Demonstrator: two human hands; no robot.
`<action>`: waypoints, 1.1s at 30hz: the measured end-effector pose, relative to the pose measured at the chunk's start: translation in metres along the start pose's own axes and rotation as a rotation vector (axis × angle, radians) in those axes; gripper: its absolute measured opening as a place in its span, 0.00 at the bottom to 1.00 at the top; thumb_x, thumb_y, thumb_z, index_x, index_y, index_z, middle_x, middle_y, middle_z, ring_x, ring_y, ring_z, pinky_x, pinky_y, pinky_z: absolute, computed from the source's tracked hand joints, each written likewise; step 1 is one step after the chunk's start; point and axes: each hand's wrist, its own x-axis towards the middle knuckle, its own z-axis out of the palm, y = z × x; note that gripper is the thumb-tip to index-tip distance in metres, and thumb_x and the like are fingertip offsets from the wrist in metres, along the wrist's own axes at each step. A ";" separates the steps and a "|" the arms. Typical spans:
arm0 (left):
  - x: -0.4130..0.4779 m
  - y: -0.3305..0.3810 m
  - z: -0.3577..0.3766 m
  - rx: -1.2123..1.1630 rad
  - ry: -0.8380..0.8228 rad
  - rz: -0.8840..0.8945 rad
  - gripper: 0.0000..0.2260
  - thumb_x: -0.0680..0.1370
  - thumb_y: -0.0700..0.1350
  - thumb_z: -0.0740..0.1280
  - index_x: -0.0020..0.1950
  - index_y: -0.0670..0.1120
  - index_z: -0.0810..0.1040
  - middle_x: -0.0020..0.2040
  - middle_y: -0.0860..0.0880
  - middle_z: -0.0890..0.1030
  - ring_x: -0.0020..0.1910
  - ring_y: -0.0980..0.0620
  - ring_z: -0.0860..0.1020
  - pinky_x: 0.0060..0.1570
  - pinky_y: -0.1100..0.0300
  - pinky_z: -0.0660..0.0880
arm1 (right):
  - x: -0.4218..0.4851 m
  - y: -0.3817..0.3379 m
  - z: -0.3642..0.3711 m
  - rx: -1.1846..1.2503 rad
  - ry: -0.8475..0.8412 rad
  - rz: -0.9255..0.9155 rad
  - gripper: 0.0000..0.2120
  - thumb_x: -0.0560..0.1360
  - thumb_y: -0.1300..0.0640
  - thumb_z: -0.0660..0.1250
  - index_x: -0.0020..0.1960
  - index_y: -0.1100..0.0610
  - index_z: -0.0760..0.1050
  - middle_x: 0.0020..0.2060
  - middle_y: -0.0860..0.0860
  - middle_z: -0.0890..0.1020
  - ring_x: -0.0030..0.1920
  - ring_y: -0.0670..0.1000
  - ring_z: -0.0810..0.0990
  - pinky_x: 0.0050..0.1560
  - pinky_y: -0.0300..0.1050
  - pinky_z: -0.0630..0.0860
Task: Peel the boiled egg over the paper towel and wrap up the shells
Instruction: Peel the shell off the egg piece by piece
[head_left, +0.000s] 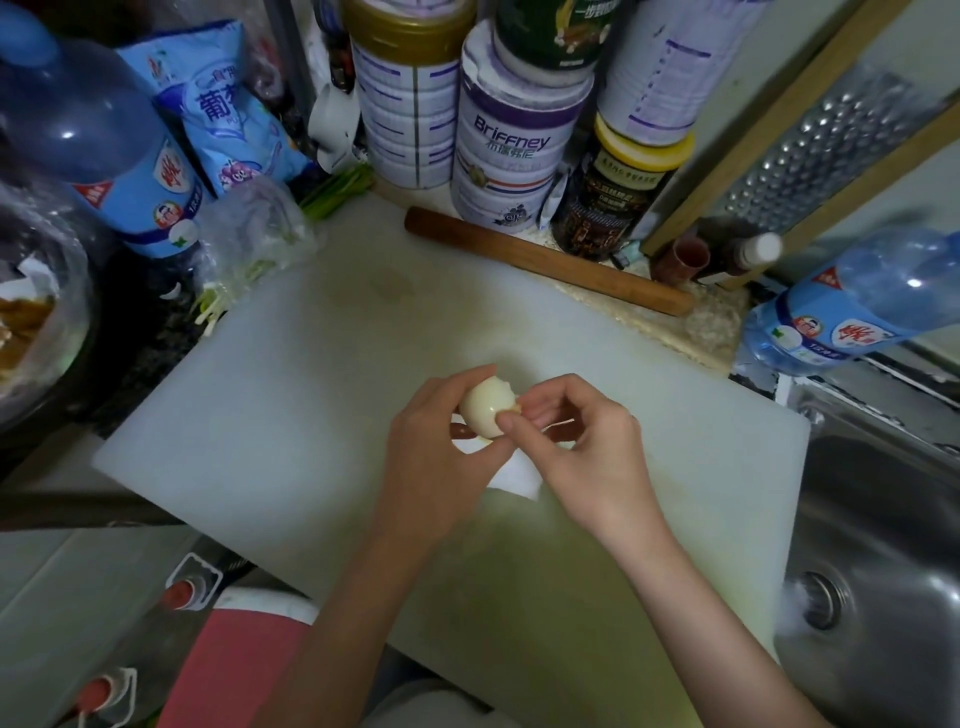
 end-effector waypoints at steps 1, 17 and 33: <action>-0.001 0.001 0.000 -0.002 -0.004 -0.003 0.21 0.67 0.40 0.76 0.57 0.52 0.78 0.51 0.54 0.79 0.47 0.63 0.77 0.41 0.77 0.72 | 0.001 -0.001 -0.002 0.053 -0.029 0.052 0.07 0.67 0.58 0.75 0.39 0.52 0.77 0.34 0.45 0.80 0.35 0.42 0.77 0.38 0.32 0.72; 0.004 0.003 0.004 -0.056 -0.045 0.025 0.23 0.67 0.37 0.76 0.59 0.50 0.77 0.55 0.53 0.75 0.51 0.61 0.76 0.45 0.74 0.73 | 0.006 -0.006 -0.006 0.040 0.028 0.060 0.05 0.70 0.59 0.72 0.38 0.51 0.82 0.31 0.43 0.84 0.35 0.40 0.82 0.41 0.30 0.76; 0.014 -0.013 0.019 0.225 -0.074 0.124 0.21 0.66 0.36 0.74 0.57 0.47 0.77 0.53 0.51 0.74 0.46 0.57 0.74 0.43 0.66 0.73 | 0.020 0.004 0.006 -0.220 0.109 0.106 0.04 0.67 0.60 0.67 0.35 0.56 0.80 0.30 0.47 0.82 0.34 0.48 0.80 0.42 0.43 0.78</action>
